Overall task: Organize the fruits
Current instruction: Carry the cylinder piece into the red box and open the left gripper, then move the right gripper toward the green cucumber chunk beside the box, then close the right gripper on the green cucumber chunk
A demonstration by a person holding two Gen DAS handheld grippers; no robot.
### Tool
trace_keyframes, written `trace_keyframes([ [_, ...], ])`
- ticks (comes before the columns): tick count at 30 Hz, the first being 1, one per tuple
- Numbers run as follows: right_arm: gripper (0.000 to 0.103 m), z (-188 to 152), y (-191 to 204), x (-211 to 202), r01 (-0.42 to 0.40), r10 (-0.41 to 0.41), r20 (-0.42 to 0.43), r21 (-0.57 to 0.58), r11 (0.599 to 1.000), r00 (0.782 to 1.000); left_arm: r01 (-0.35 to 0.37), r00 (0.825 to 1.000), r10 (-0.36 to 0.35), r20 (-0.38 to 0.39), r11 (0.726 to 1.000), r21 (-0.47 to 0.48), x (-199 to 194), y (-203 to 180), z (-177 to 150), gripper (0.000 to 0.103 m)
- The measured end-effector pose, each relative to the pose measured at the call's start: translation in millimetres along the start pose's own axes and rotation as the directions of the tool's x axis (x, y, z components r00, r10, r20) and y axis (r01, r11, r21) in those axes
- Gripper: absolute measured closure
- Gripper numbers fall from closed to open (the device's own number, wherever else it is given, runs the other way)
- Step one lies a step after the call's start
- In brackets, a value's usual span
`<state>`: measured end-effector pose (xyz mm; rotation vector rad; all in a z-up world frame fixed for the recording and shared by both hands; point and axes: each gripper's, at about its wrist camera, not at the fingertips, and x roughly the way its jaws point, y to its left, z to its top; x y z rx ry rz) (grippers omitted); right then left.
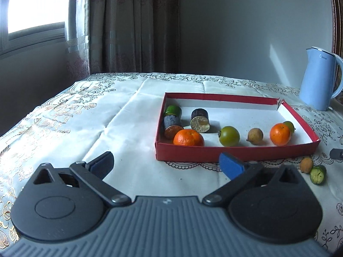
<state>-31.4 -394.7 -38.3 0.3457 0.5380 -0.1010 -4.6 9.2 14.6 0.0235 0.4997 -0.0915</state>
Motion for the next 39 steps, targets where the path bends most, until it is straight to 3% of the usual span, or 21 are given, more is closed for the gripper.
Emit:
trace_keyframes([
  [6, 0.005, -9, 14, -25, -0.066, 0.074, 0.085, -0.099, 0.993, 0.994, -0.033, 0.999, 0.033, -0.040, 0.999, -0.012, 11, 9, -19, 0.000],
  [7, 0.005, -12, 20, -30, -0.091, 0.103, 0.085, -0.134, 0.987, 0.991, -0.025, 0.997, 0.024, -0.074, 0.999, -0.022, 16, 11, -19, 0.000],
  [11, 0.005, -24, 44, -41, -0.119, 0.153, 0.105, -0.276, 0.954, 0.983, -0.004, 0.995, -0.002, -0.095, 0.998, -0.062, 20, 19, -19, 0.000],
  [25, 0.007, -28, 74, -18, -0.156, 0.162, -0.016, -0.380, 0.912, 0.987, 0.001, 0.991, -0.009, -0.133, 0.998, -0.060, 25, 17, -21, 0.000],
  [29, 0.022, -28, 78, -11, -0.169, 0.158, -0.059, -0.389, 0.906, 0.986, 0.000, 0.991, -0.008, -0.136, 0.998, -0.059, 25, 17, -21, 0.000],
  [34, 0.024, -27, 79, -9, -0.168, 0.151, -0.073, -0.388, 0.906, 0.986, -0.001, 0.990, -0.007, -0.138, 0.998, -0.057, 26, 17, -21, 0.000],
  [38, 0.041, -27, 79, -5, -0.175, 0.148, -0.099, -0.381, 0.908, 0.984, -0.002, 0.990, -0.005, -0.139, 0.999, -0.054, 26, 17, -21, 0.000],
  [39, 0.041, -26, 79, -4, -0.174, 0.147, -0.100, -0.382, 0.908, 0.984, -0.003, 0.990, -0.004, -0.139, 0.999, -0.053, 26, 17, -21, 0.000],
])
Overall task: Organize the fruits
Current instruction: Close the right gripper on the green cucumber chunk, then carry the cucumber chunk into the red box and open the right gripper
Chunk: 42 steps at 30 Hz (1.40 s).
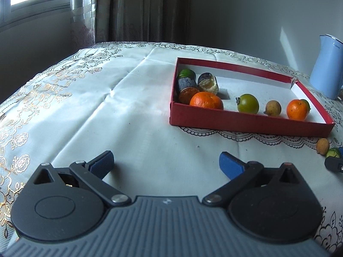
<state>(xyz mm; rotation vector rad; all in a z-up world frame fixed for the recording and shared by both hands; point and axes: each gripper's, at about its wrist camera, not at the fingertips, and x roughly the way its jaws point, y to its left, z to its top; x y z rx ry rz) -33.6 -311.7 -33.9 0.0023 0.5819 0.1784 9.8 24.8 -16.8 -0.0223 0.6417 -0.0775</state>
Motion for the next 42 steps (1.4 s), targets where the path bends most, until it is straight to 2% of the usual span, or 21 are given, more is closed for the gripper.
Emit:
trace_keyframes([
  [4, 0.046, 1, 1, 2, -0.002, 0.002, -0.009, -0.004, 1.000, 1.000, -0.001, 1.000, 0.001, -0.001, 1.000, 0.001, 0, 0, 0, 0.000],
  [5, 0.050, 1, 1, 3, -0.007, 0.007, -0.012, -0.004, 1.000, 1.000, -0.002, 1.000, 0.002, -0.001, 1.000, 0.002, 0, 0, 0, 0.000],
  [11, 0.051, 2, 1, 5, -0.012, 0.012, -0.015, -0.005, 1.000, 1.000, -0.003, 1.000, 0.003, -0.002, 1.000, 0.003, 0, -1, 0, 0.000],
  [15, 0.065, 3, -1, 5, -0.011, 0.011, -0.010, 0.004, 1.000, 1.000, -0.004, 1.000, 0.004, -0.002, 1.000, 0.004, 0, 0, -1, 0.000],
  [42, 0.066, 5, 1, -28, -0.030, 0.022, 0.143, 0.055, 0.998, 0.989, -0.009, 1.000, 0.009, -0.010, 1.000, 0.007, 1, 0, -2, 0.000],
])
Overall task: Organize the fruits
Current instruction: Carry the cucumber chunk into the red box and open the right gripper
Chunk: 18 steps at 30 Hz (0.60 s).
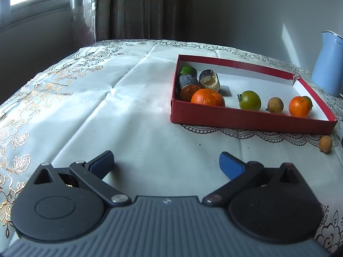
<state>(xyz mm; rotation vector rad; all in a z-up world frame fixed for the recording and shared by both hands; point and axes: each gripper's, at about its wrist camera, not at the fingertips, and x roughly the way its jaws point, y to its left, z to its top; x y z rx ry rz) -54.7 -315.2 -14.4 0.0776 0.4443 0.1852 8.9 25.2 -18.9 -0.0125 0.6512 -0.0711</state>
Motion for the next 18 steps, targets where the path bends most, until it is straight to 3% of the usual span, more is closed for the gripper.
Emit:
trace_keyframes([
  [18, 0.066, 26, 31, 22, -0.025, 0.025, 0.004, -0.085, 0.996, 1.000, 0.004, 1.000, -0.004, 0.000, 1.000, -0.006, 0, 0, 1, 0.000],
])
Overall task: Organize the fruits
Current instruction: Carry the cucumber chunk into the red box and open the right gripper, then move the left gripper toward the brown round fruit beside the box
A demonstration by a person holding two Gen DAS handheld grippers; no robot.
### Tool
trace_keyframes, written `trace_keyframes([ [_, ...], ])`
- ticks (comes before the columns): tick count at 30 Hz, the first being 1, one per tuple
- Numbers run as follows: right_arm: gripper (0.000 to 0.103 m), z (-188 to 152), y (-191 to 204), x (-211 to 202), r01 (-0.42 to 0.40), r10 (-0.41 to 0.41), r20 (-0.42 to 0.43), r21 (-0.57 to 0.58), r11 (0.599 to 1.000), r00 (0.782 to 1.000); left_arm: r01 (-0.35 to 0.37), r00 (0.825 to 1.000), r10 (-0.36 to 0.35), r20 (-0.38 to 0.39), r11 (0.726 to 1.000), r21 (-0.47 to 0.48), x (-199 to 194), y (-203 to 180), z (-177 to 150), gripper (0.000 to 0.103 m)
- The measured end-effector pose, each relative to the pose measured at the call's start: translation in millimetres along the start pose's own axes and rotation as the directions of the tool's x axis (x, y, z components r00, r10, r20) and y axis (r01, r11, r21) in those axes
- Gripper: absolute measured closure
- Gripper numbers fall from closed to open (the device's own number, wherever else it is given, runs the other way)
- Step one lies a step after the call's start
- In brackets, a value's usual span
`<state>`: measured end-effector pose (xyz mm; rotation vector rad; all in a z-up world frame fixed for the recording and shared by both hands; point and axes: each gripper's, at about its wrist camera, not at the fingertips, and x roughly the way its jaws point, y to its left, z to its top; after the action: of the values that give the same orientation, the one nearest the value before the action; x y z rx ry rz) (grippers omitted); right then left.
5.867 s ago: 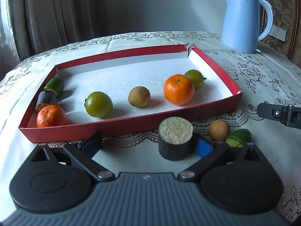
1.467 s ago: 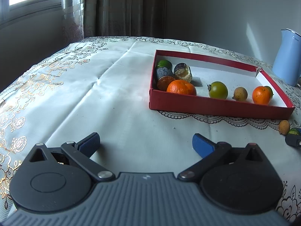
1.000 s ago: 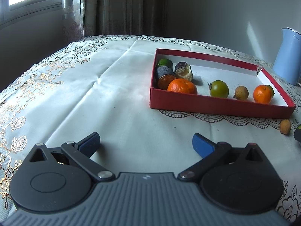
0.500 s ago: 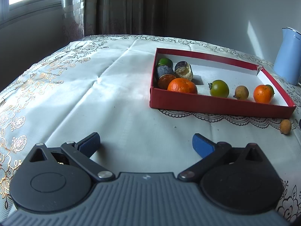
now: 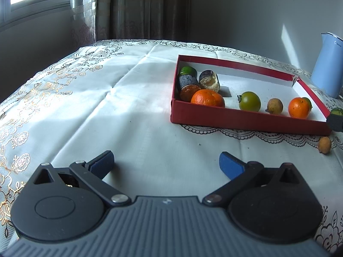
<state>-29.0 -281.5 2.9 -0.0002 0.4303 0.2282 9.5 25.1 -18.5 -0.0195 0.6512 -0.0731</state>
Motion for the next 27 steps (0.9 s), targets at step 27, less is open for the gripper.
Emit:
trace_keyframes([
  [27, 0.034, -6, -67, -11, 0.189, -0.191, 0.001, 0.135, 0.973, 0.982, 0.003, 1.000, -0.003, 0.020, 1.000, 0.014, -4, -7, 1, 0.000],
])
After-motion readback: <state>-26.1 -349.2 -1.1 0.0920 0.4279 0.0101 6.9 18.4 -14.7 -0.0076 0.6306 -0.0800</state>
